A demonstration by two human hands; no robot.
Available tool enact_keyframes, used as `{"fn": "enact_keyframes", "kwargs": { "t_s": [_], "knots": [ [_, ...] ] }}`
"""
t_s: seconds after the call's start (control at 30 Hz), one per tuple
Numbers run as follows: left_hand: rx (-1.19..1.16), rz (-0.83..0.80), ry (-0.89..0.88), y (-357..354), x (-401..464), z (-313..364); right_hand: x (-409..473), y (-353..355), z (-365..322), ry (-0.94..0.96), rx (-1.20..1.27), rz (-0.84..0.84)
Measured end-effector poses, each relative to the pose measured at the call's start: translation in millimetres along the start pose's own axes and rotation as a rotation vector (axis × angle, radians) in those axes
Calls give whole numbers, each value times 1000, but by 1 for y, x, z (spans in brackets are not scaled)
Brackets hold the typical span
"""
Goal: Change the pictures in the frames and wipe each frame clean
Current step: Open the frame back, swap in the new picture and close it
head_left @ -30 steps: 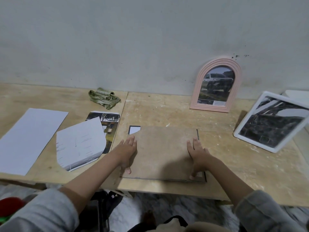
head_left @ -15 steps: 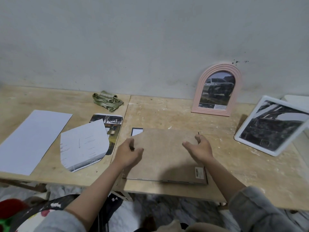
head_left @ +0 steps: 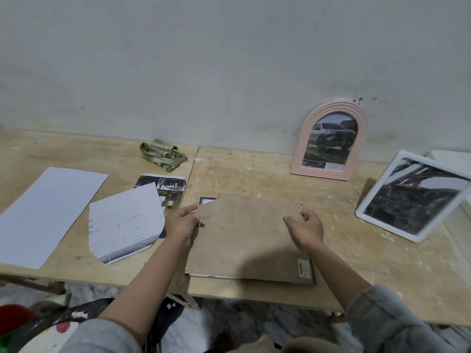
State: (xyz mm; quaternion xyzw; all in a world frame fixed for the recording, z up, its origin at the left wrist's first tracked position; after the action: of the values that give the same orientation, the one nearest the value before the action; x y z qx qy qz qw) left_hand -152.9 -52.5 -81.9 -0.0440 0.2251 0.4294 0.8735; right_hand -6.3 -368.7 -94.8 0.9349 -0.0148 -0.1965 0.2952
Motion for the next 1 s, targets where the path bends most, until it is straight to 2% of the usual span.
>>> {"fn": "enact_keyframes", "kwargs": {
  "t_s": [0.17,0.37,0.57,0.73,0.87,1.0],
  "knots": [
    [-88,31,82,-3,-2,3,-3,1,-6,13,-7,19],
    [-95,36,118,-6,-4,3,-8,-6,-18,-6,85,-48],
    [-67,112,106,-1,-3,7,-7,6,-22,-14,-103,79],
    [-57,126,117,-1,2,8,-5,2,-18,-20,-47,0],
    [-33,118,118,-4,2,7,-7,4,-22,-31,-125,32],
    [-46,99,98,-5,2,6,-8,3,-24,-15,-85,-5]
  ]
}}
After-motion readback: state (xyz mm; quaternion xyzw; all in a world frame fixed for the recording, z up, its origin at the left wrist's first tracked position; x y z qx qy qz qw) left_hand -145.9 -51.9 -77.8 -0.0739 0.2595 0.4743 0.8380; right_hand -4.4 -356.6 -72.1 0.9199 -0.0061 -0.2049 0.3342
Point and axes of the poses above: each hand's wrist, its own x-axis towards the middle knuckle, its own y-axis out of the back of the hand, z = x × y, the point moved 6 cm from there along x, towards the middle knuckle, and after that the axes turned 4 degrees about -y, right-handed, at the moved point
